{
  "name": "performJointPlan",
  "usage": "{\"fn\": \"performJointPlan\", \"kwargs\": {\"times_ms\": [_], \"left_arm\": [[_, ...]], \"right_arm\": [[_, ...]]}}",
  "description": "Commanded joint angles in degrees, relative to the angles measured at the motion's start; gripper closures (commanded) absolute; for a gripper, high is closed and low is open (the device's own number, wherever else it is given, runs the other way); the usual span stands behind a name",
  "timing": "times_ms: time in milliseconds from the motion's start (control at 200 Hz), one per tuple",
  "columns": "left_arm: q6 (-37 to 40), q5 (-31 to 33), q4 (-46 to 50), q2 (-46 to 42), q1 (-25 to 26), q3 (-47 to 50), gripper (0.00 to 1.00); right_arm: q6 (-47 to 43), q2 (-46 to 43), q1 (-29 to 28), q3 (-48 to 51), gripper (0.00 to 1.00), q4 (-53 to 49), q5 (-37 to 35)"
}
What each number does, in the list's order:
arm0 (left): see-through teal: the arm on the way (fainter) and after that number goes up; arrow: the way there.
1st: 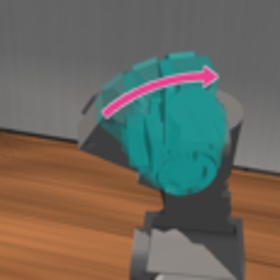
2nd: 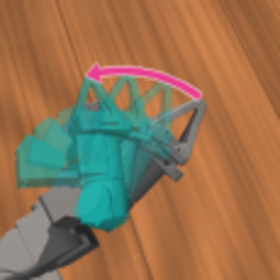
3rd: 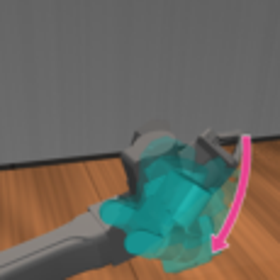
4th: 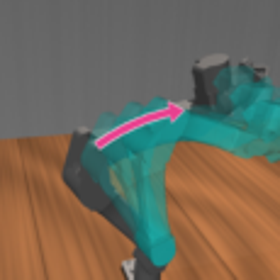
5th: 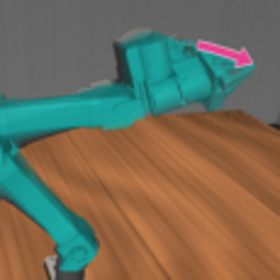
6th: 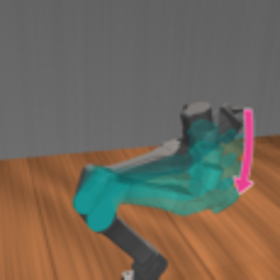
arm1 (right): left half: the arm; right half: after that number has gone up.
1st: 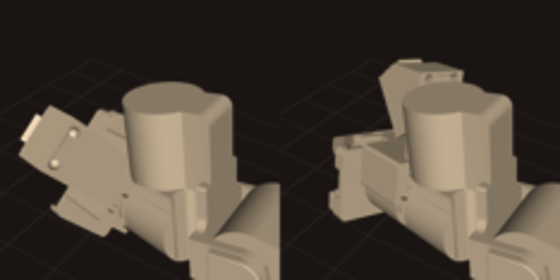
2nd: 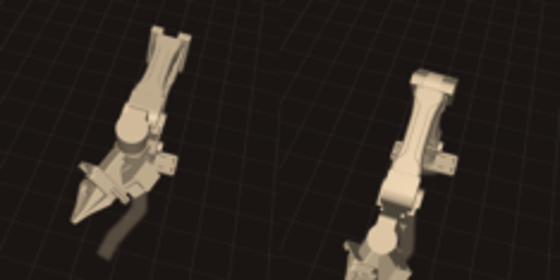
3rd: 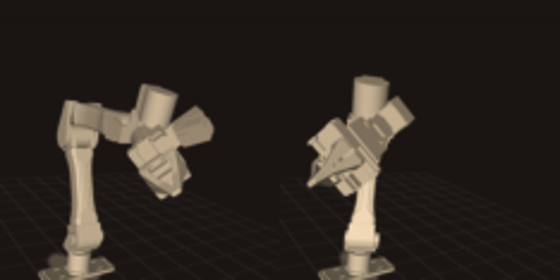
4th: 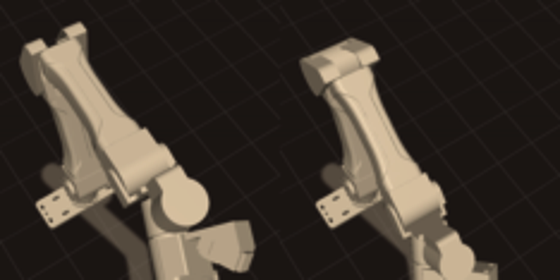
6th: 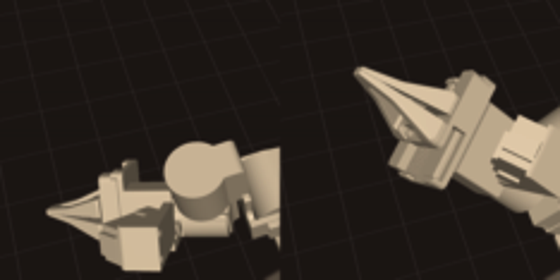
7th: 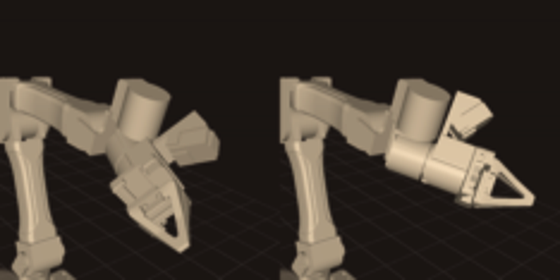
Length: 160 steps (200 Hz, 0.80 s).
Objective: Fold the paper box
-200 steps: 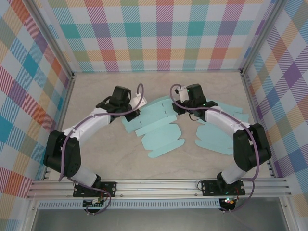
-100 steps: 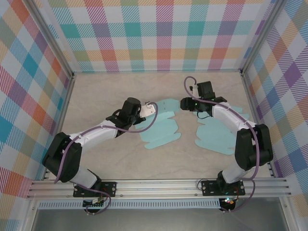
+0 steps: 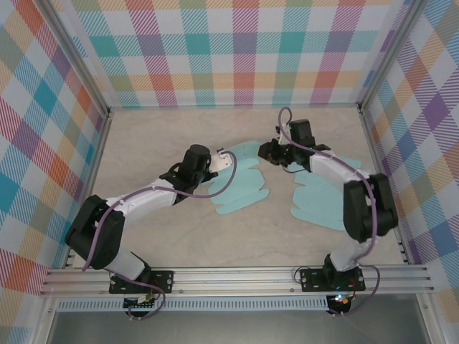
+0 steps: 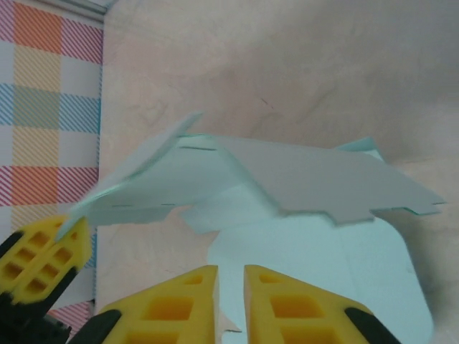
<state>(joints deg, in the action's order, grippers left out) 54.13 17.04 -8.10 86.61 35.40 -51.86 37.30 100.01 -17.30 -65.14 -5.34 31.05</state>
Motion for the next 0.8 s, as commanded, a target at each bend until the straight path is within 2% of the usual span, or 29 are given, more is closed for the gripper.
{"fn": "performJointPlan", "kwargs": {"times_ms": [0,235,415,605,795], "left_arm": [[-0.1,-1.2,-1.7,0.1,0.5,-0.3,1.0],[0.3,-2.4,-1.3,0.1,1.2,0.1,1.0],[1.2,-1.9,-0.9,1.8,1.6,-0.5,1.0],[2.1,-0.6,-1.0,3.4,1.6,-0.9,1.0],[3.1,1.9,-1.5,6.3,1.6,-2.1,1.0]], "right_arm": [[5.1,6.9,0.3,-4.0,0.86,4.9,6.4],[10.5,14.0,3.4,-8.2,0.84,14.2,6.7],[12.3,16.4,4.0,-11.3,0.75,17.0,8.1],[9.2,15.4,5.0,-13.0,0.73,11.3,7.1],[2.0,9.2,6.0,-11.8,0.7,0.5,0.9]]}}
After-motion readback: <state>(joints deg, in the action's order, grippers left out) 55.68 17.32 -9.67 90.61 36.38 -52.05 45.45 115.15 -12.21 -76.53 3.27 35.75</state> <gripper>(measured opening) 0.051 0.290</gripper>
